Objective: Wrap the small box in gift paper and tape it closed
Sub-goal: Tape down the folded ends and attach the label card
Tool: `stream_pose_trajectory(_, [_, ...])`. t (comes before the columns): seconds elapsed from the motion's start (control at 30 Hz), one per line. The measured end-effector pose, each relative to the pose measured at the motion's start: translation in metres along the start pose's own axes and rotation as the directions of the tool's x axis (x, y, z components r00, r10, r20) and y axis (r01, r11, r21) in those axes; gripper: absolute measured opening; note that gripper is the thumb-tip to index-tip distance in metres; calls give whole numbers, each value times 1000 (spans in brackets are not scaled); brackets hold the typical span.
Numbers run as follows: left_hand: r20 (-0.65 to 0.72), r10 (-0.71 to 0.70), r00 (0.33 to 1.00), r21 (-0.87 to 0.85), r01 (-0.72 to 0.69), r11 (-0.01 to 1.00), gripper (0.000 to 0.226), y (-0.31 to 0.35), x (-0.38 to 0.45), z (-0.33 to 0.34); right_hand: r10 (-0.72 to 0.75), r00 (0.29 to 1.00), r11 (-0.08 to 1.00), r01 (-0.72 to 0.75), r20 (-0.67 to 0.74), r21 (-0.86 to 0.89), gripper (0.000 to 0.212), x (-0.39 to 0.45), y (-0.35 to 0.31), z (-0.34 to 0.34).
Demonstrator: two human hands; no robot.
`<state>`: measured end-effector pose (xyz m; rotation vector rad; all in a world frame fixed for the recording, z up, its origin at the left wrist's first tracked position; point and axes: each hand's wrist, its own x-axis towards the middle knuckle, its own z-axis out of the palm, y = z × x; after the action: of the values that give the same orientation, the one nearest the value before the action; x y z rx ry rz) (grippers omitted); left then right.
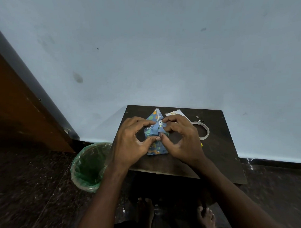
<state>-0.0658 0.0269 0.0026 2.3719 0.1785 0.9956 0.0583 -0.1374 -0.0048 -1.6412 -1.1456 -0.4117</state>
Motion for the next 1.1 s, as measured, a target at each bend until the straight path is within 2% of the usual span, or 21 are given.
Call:
stream_pose_trajectory(0.07, [6,-83,997,-106,84,991,45,4,2,-1,51,999,997,-50,-12,60,10,-1,1,-1])
stream_pose_trajectory(0.17, [-21,-171,985,-244,161,956,30,6,7,-2,171,984,978,-163,-56,128,17,2,-2,-1])
stream_pose_trajectory(0.27, [39,-107,994,-160,112,981,36,3,10,0,271,959,959,-262,-87,104,15,7,-2,3])
stream_pose_trajectory(0.33, [84,-63,994,-114,72,991,50,3,11,2,317,944,944,-307,-87,119,17,11,-1,6])
stream_pose_trajectory(0.43, [69,-92,993,-147,102,984,63,2,10,4,370,924,926,-360,-94,114,21,17,0,6])
stream_pose_trajectory(0.5, [67,-104,992,-159,114,981,68,2,11,4,437,898,895,-427,-58,131,24,22,0,6])
stream_pose_trajectory(0.6, [48,-85,995,-145,91,985,66,0,11,5,535,843,820,-534,56,208,14,27,3,6])
stream_pose_trajectory(0.7, [38,-96,995,-142,100,985,64,-2,12,5,583,808,763,-580,84,285,9,29,4,8])
stream_pose_trajectory(0.87, [38,-88,995,-137,93,986,60,-2,12,5,588,808,763,-571,41,303,8,29,-4,9])
stream_pose_trajectory(1.03, [44,-76,996,-163,82,983,56,-3,12,4,471,873,879,-450,-130,158,18,22,-8,11])
stream_pose_trajectory(1.1, [43,-84,996,-191,91,977,57,-3,12,3,367,920,930,-358,-135,83,22,20,-10,11])
